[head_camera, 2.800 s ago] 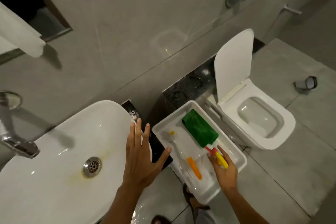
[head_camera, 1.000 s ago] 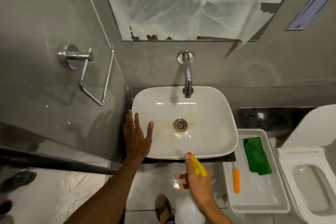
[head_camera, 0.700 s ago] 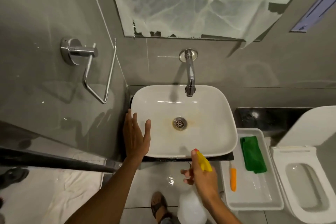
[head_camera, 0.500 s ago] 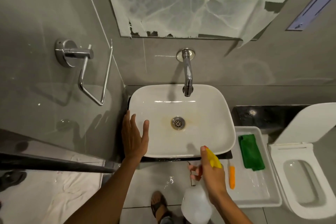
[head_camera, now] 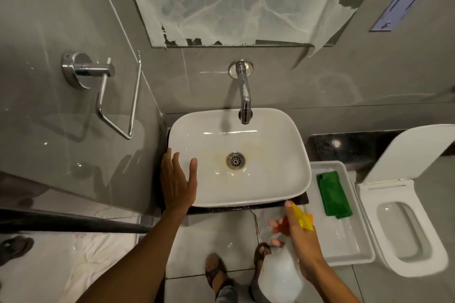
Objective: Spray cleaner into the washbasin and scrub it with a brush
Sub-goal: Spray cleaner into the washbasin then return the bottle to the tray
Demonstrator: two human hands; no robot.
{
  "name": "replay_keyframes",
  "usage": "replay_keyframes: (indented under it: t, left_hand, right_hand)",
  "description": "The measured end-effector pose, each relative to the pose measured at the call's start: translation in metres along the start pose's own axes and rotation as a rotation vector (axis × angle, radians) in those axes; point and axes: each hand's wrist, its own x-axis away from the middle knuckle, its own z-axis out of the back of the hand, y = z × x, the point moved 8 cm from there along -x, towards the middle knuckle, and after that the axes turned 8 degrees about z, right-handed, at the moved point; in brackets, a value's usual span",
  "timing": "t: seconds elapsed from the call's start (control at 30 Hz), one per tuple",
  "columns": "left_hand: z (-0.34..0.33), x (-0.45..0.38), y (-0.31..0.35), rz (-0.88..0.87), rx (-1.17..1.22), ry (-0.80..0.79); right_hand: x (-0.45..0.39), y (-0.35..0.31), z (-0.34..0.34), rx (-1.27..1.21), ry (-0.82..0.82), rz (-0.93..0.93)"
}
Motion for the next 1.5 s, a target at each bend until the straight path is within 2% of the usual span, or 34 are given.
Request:
replay_keyframes:
  t: [0.23, 0.43, 0.63, 0.97, 1.13, 1.27, 1.5]
  left_hand:
    - [-0.002, -0.001, -0.002, 0.022, 0.004, -0.013]
    - [0.002, 0.000, -0.001, 0.019, 0.027, 0.007]
    - [0.001, -0.002, -0.003, 0.014, 0.023, 0.002]
    - [-0.003, -0.004, -0.005, 0.017, 0.010, -0.006]
    - [-0.002, -0.004, -0.004, 0.013, 0.022, -0.007]
    - [-0.002, -0.004, -0.004, 0.008, 0.030, -0.011]
    - [0.000, -0.001, -0.002, 0.010, 0.061, -0.009]
  right_hand:
    - [0.019, 0.011, -0.038, 0.058, -0.191, -0.038]
    - [0.031, -0.004, -0.076, 0.093, -0.268, -0.014]
    - [0.027, -0.024, -0.100, 0.095, -0.278, 0.029]
    - [-0.006, -0.050, -0.084, -0.003, -0.114, 0.078]
    - [-0.009, -0.056, -0.058, 0.039, -0.043, 0.103]
    - [-0.006, -0.062, -0.030, 0.124, 0.007, 0.198]
    - [0.005, -0.059, -0.012, 0.071, -0.010, 0.162]
